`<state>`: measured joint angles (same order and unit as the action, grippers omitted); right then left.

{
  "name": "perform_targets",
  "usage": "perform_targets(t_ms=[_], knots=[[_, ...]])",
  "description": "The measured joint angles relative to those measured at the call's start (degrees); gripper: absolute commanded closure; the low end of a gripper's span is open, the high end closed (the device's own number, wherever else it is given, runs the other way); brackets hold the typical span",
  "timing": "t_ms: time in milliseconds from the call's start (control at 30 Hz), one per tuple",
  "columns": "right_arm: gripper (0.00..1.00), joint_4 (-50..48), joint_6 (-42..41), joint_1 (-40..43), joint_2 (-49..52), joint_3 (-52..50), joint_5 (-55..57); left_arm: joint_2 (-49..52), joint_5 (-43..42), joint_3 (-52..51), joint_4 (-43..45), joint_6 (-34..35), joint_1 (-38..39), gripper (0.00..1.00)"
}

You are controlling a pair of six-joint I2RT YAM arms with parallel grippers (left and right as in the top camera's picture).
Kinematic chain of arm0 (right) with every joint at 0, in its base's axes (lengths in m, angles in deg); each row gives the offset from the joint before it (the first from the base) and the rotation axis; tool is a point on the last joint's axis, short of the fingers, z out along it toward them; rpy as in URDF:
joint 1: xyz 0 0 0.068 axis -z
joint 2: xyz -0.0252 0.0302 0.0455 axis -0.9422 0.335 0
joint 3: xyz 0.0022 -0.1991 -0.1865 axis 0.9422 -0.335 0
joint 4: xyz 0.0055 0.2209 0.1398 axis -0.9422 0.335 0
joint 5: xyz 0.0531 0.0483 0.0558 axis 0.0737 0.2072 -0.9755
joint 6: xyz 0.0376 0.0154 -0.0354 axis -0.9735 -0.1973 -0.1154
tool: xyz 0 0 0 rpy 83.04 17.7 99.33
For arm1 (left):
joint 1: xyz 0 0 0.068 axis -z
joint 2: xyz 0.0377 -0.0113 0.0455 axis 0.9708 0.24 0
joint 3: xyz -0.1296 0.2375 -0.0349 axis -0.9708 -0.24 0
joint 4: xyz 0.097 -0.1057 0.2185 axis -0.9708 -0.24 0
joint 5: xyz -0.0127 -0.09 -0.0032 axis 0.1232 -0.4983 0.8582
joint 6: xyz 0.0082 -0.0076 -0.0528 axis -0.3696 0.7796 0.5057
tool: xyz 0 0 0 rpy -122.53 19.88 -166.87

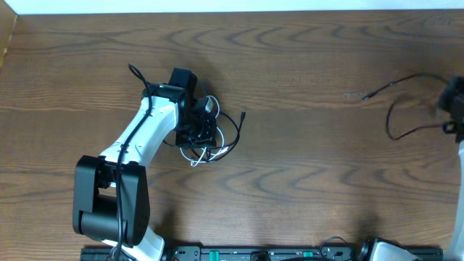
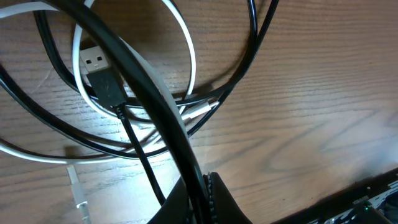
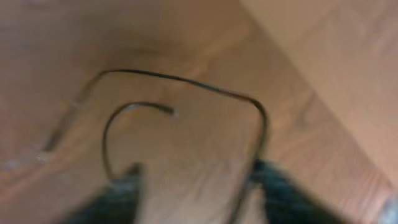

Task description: Untangle cables

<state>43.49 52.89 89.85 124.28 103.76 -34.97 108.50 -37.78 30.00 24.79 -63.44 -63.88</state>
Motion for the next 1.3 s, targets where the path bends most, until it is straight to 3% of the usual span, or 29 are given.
perform_targets(t_ms=[133, 333, 533, 667, 833, 1067, 1300], knots=[[0.01, 0.5, -0.9, 2.3, 3.6, 0.0, -5.2, 0.0, 0.0, 0.0, 0.0, 0.0, 0.0, 0.93], [0.01, 1.1, -1.5, 2.2, 3.7, 0.0, -21.6, 0.0, -0.5, 0.0, 0.5, 0.0, 0.0, 0.93], [0.01, 3.8, 0.9, 1.8, 3.7, 0.0, -39.4, 0.0, -10.1, 0.0, 8.0, -2.0, 1.2, 0.93], [0.01, 5.7, 3.5, -0.7, 3.7, 0.0, -44.8, 0.0, -16.1, 0.0, 11.8, -5.0, 6.4, 0.93], [0.01, 8.0, 7.0, -6.2, 4.1, 0.0, -46.4, -1.3, -17.0, 1.0, 11.1, -7.8, 14.4, 0.93], [0.01, 8.2, 8.3, -13.7, 8.2, -0.2, -47.1, -18.5, -17.0, 4.7, 10.5, -8.0, 16.3, 0.93], [0.01, 7.1, 8.7, -24.3, 13.5, -0.4, -49.9, -34.0, -15.1, 5.3, 16.1, -8.2, 16.3, 0.92]])
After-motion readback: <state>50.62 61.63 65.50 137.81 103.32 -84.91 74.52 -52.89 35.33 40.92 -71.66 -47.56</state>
